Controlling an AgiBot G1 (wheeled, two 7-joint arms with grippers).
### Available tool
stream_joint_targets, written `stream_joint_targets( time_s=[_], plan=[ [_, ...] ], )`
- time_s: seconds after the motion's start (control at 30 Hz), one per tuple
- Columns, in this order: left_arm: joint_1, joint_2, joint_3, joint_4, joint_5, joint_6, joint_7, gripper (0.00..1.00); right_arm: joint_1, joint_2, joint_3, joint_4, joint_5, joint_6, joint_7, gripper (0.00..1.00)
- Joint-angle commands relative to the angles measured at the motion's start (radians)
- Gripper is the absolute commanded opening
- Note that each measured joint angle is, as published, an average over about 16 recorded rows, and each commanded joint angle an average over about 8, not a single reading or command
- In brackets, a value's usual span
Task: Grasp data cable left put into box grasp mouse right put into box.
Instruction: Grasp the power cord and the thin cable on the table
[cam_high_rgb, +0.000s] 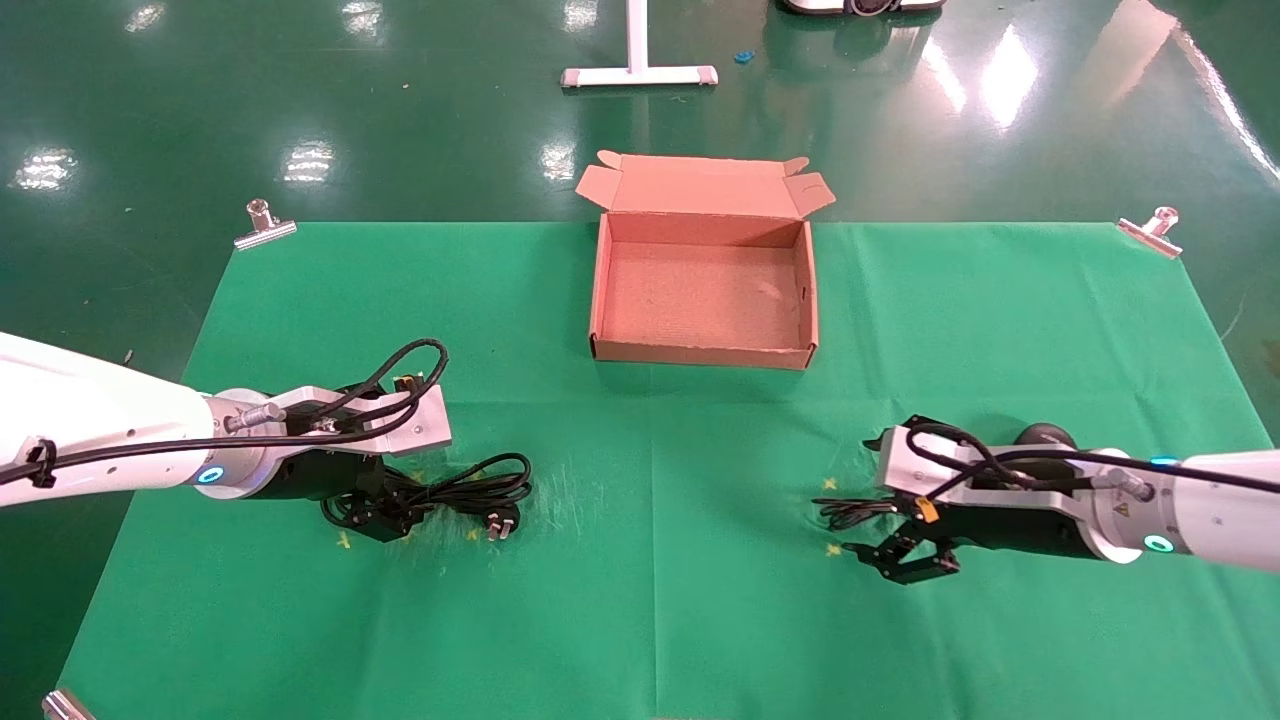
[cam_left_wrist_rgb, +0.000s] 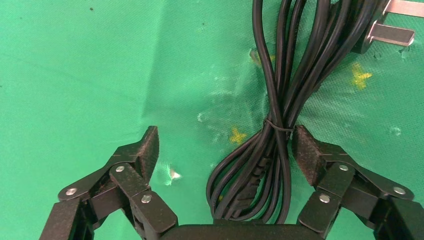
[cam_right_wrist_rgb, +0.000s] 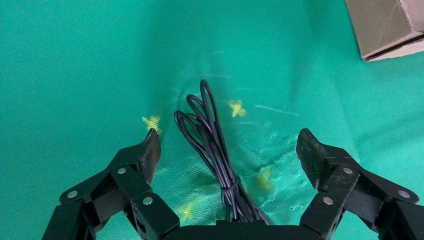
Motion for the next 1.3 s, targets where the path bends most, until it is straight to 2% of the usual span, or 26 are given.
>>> stream_joint_targets(
  time_s=[0.03,1.1,1.3],
  plan=[
    [0.0,0.0,0.0,0.0,0.0,0.0,0.0,0.0,-0.001,0.002,0.002,0.003,0.003,0.0,0.0,0.0],
    [-0.001,0.0,-0.001,0.002,-0.002,0.0,0.001,0.0,-0.007,0.01,0.008,0.013,0.013,0.003,-0.003,0.0],
    [-0.039,-0.005,-0.017,0.01,-0.021,0.006,0.016,0.0,-0.004,0.013,0.014,0.016,0.023,0.003,-0.006,0.0]
  ],
)
